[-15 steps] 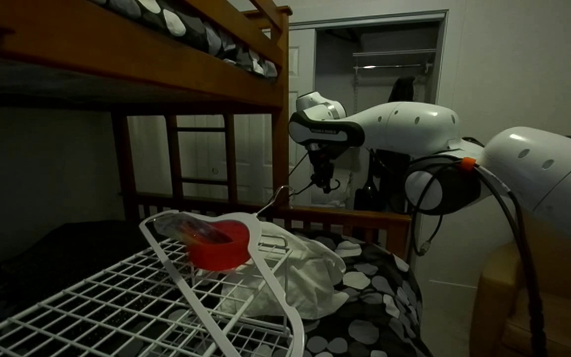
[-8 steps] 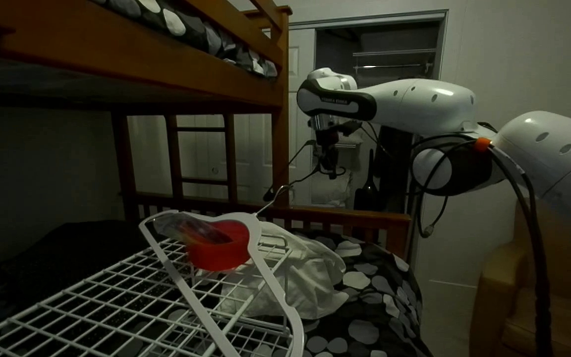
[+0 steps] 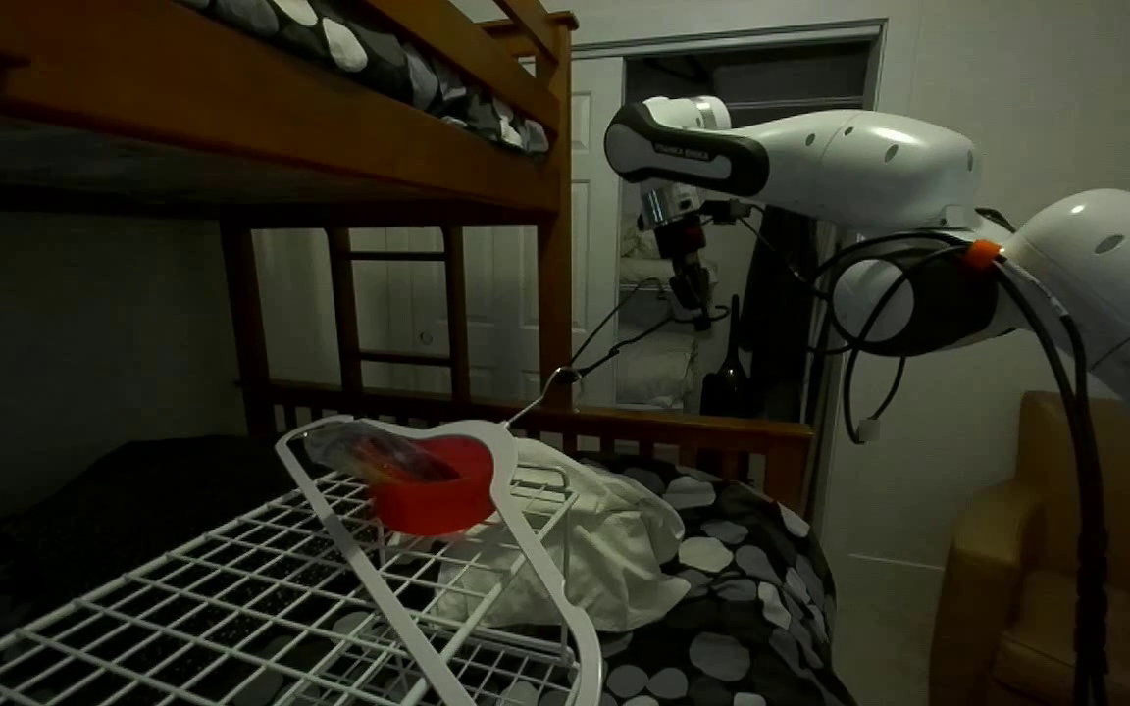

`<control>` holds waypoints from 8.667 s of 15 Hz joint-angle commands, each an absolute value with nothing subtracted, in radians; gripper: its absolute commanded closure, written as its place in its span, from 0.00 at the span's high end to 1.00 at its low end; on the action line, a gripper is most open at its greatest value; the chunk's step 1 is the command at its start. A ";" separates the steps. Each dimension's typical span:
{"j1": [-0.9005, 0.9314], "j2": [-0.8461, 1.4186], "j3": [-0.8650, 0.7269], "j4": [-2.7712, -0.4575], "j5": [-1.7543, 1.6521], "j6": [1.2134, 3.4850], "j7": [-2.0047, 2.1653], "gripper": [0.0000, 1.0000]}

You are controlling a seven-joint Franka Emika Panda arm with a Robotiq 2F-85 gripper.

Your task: Put the hanger on top of the rack

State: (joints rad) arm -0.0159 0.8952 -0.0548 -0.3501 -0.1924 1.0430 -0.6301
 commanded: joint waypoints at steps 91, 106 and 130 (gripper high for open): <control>0.085 0.669 0.322 -0.463 0.612 0.855 0.615 0.02; 0.175 0.603 0.411 -0.624 0.577 0.818 0.480 0.02; -0.054 0.637 1.306 -1.213 0.011 0.817 0.937 0.02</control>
